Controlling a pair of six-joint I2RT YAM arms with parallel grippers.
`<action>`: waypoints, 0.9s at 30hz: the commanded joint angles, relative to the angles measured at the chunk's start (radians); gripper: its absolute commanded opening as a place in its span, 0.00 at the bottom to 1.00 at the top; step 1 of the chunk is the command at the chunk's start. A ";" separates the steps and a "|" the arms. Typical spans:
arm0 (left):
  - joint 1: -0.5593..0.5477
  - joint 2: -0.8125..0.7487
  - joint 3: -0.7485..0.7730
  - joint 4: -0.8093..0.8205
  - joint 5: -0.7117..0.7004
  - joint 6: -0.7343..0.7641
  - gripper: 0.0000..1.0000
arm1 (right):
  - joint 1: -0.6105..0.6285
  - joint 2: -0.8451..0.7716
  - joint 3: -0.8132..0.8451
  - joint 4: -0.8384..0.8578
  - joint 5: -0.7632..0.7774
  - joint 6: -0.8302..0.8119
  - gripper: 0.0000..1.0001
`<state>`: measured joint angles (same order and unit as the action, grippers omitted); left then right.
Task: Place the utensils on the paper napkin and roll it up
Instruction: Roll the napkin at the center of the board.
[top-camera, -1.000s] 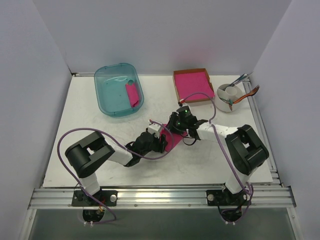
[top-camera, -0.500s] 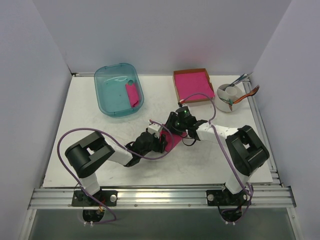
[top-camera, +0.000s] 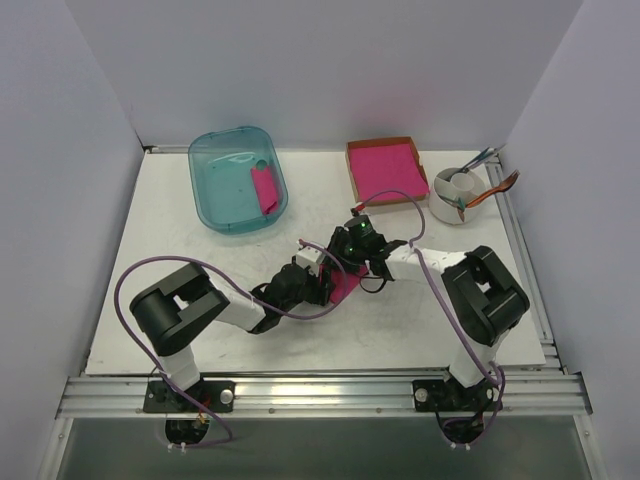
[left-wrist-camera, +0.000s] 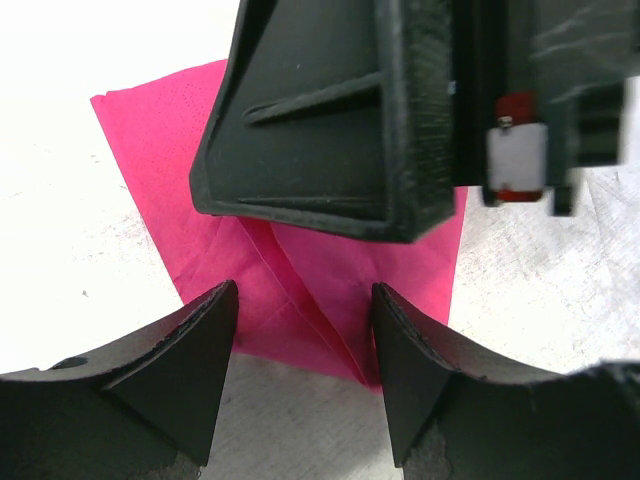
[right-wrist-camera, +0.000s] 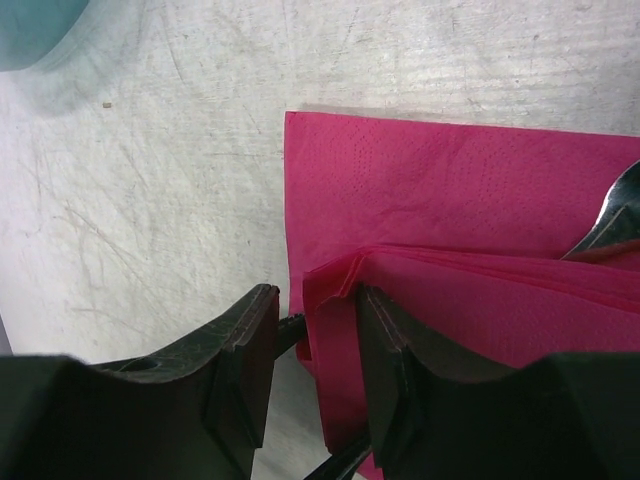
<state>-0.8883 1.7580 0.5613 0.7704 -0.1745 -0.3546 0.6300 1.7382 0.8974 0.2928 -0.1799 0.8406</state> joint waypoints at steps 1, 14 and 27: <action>0.002 -0.002 -0.024 -0.072 0.021 0.008 0.65 | 0.007 0.014 0.044 -0.012 0.028 0.005 0.36; 0.002 -0.020 -0.034 -0.075 0.004 0.005 0.69 | -0.007 -0.051 0.031 -0.044 0.109 0.000 0.00; 0.002 -0.071 -0.026 -0.102 -0.003 0.002 0.71 | -0.015 -0.074 0.020 -0.047 0.152 0.002 0.00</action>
<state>-0.8883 1.7092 0.5400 0.7177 -0.1787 -0.3550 0.6216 1.6905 0.9054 0.2455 -0.0727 0.8410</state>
